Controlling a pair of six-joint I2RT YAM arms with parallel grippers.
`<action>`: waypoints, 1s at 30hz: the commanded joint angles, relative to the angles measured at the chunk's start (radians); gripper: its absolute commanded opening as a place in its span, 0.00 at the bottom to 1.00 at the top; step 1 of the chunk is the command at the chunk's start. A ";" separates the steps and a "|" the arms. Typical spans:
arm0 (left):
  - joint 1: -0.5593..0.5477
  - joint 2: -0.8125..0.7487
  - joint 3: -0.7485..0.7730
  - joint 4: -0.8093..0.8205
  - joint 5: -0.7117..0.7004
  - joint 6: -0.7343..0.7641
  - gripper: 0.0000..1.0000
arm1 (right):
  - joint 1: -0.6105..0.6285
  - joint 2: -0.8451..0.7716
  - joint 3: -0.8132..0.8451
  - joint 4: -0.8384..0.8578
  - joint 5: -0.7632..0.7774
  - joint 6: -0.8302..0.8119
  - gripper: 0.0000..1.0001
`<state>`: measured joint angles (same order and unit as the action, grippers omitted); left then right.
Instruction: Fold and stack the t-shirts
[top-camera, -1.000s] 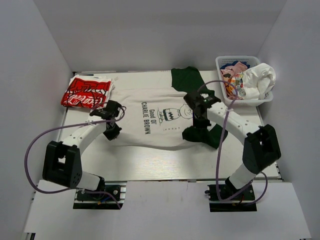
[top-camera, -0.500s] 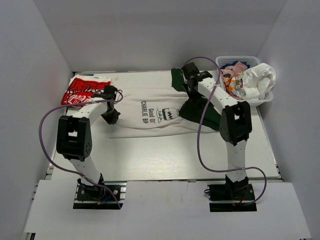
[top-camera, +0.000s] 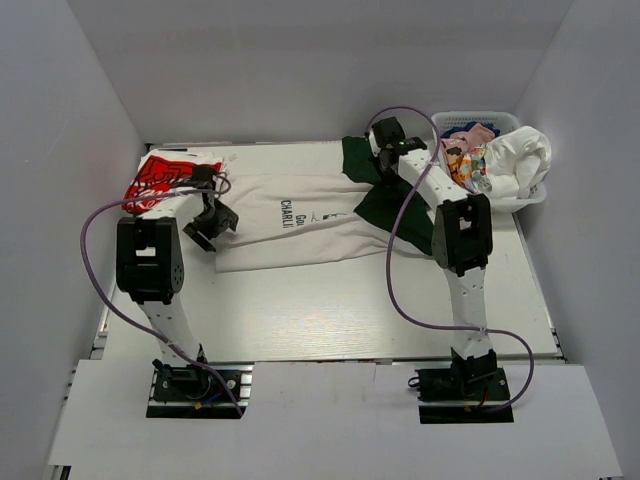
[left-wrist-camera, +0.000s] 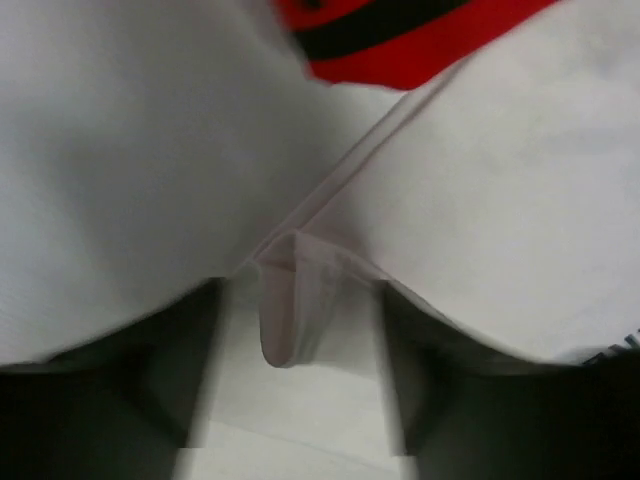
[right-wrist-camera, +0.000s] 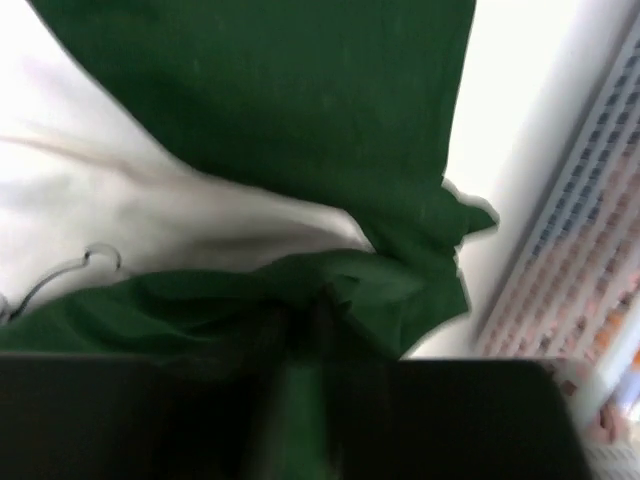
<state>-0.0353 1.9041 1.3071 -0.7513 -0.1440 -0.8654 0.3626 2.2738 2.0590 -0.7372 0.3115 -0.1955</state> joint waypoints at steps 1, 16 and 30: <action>0.008 -0.040 0.079 0.029 -0.025 -0.001 0.91 | 0.007 0.023 0.018 0.191 0.024 -0.064 0.29; -0.037 -0.307 -0.104 0.182 0.107 0.120 1.00 | -0.017 -0.407 -0.500 0.243 -0.101 0.338 0.90; -0.147 -0.151 -0.128 0.282 0.083 0.078 1.00 | -0.090 -0.461 -0.774 0.355 -0.207 0.459 0.90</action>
<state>-0.1844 1.7092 1.1042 -0.5411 -0.0265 -0.7708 0.2939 1.8324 1.2919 -0.4473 0.1322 0.2333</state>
